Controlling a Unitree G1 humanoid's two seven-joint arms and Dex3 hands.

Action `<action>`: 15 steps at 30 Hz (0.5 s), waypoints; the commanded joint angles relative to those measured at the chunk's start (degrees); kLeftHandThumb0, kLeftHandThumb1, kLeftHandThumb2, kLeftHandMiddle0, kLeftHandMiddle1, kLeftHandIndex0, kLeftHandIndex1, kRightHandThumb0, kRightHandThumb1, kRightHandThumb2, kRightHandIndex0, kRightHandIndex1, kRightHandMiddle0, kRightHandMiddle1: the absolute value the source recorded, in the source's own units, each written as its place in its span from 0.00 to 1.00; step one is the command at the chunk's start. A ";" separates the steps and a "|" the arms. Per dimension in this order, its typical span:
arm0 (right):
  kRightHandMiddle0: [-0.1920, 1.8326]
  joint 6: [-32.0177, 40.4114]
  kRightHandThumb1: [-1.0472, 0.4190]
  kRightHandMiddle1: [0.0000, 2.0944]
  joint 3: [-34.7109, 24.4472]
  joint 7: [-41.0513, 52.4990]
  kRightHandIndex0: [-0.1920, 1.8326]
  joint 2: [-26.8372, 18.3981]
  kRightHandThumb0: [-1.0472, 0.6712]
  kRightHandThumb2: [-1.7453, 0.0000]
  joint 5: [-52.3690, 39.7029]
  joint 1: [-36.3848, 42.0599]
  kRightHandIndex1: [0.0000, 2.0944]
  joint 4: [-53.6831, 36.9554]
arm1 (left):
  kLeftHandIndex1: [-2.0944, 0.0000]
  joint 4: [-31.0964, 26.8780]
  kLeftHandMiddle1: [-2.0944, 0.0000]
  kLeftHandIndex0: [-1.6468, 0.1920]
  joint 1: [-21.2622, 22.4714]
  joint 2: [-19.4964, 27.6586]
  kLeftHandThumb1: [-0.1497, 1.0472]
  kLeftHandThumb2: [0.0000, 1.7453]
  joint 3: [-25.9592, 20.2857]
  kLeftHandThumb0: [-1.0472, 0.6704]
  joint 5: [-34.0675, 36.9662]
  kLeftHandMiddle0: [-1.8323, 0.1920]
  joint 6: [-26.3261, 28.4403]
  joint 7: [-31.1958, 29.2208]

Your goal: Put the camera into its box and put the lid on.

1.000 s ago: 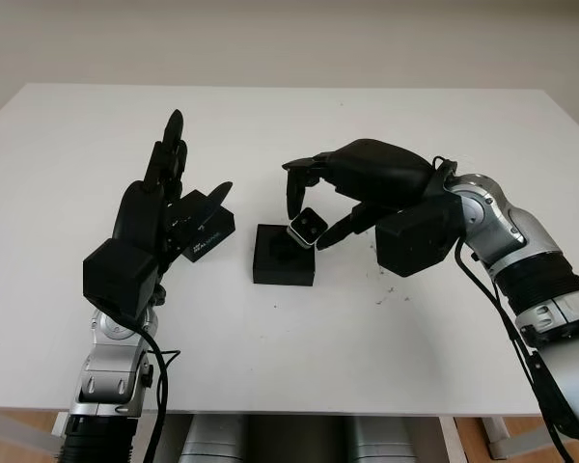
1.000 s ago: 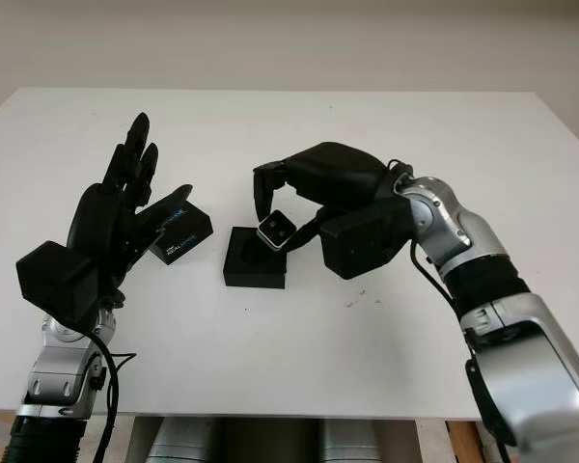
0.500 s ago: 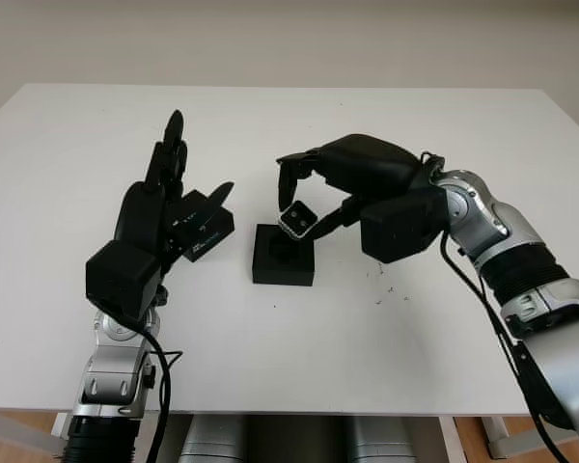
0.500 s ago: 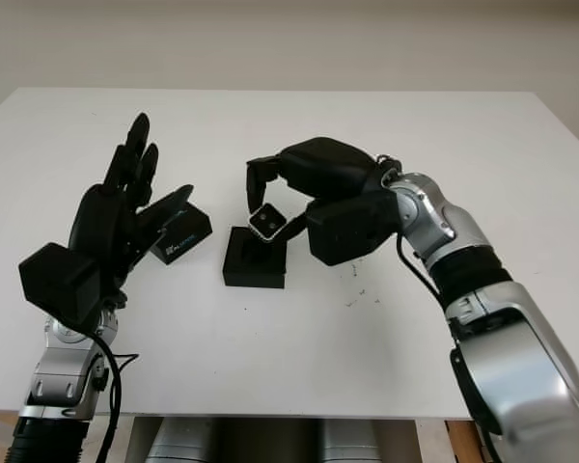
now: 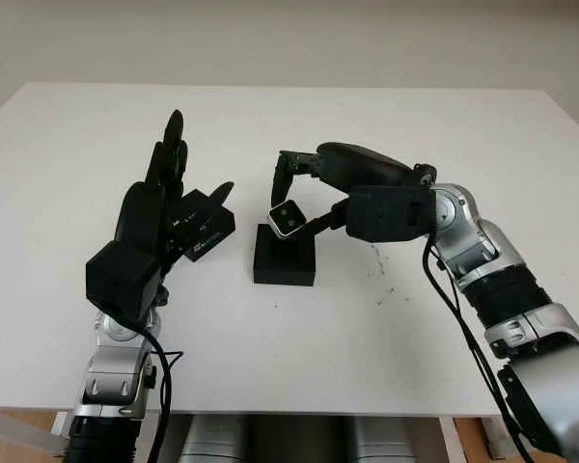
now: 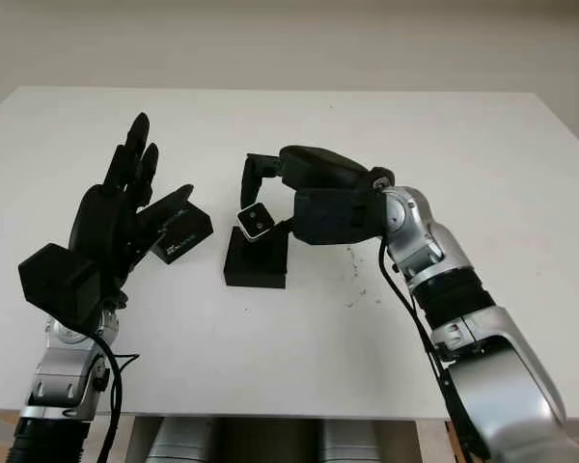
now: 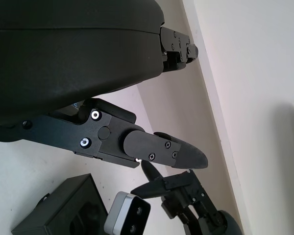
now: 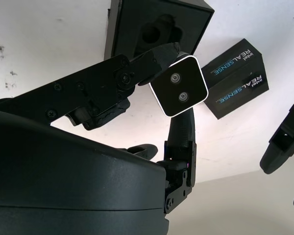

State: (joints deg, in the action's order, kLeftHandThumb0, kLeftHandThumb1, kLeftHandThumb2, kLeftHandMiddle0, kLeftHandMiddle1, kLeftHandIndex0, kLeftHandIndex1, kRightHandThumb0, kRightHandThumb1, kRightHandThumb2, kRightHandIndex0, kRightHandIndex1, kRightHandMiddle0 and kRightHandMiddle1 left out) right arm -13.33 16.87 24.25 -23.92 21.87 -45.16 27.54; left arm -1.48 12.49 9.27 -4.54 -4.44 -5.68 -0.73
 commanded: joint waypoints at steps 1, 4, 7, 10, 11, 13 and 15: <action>0.25 1.57 0.06 0.75 -1.06 -0.45 0.30 0.46 0.39 0.97 -0.52 1.07 0.04 -2.69 | 0.98 -1.36 0.97 0.90 -0.68 -0.20 1.00 0.07 0.34 0.28 -0.20 0.89 -0.18 0.20; 0.24 4.57 0.06 0.76 -1.46 -0.70 0.30 0.93 0.39 0.97 -0.58 2.79 0.03 -5.83 | 0.98 -1.77 0.98 0.90 -0.89 -0.40 1.00 0.07 0.44 0.28 -0.13 0.89 0.15 0.16; 0.24 7.67 0.06 0.78 -1.92 -2.26 0.30 2.03 0.38 0.97 -0.25 5.11 0.03 -8.82 | 0.98 -2.01 0.98 0.90 -1.08 -0.71 1.00 0.07 0.48 0.28 0.22 0.89 0.24 0.09; 0.23 10.17 0.06 0.79 -2.11 -3.59 0.30 2.71 0.38 0.97 -0.09 7.22 0.03 -11.45 | 0.98 -2.28 0.97 0.90 -1.26 -1.01 1.00 0.07 0.53 0.28 0.22 0.89 0.57 0.28; 0.23 10.40 0.06 0.80 -2.22 -4.06 0.30 2.87 0.39 0.97 -0.20 7.87 0.03 -11.98 | 0.98 -2.29 0.97 0.90 -1.31 -1.06 1.00 0.07 0.52 0.28 0.27 0.89 0.57 0.29; 0.23 10.52 0.06 0.80 -2.31 -4.85 0.30 2.90 0.39 0.97 -0.18 8.98 0.04 -12.82 | 0.98 -2.38 0.97 0.90 -1.41 -1.18 1.00 0.07 0.52 0.28 0.38 0.89 0.60 0.21; 0.22 10.64 0.06 0.80 -2.34 -5.58 0.31 2.81 0.39 0.97 0.11 9.89 0.04 -13.52 | 0.98 -2.51 0.98 0.90 -1.51 -1.22 1.00 0.07 0.52 0.28 0.42 0.90 0.65 0.13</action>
State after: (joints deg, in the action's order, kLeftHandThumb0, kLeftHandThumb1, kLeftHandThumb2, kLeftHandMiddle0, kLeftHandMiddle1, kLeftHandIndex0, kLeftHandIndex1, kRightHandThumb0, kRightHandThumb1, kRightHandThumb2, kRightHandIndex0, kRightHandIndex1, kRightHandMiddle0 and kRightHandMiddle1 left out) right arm -2.96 15.29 19.32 -21.33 22.00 -35.80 15.41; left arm -2.57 11.36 8.19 -4.05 -4.27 -5.13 -0.70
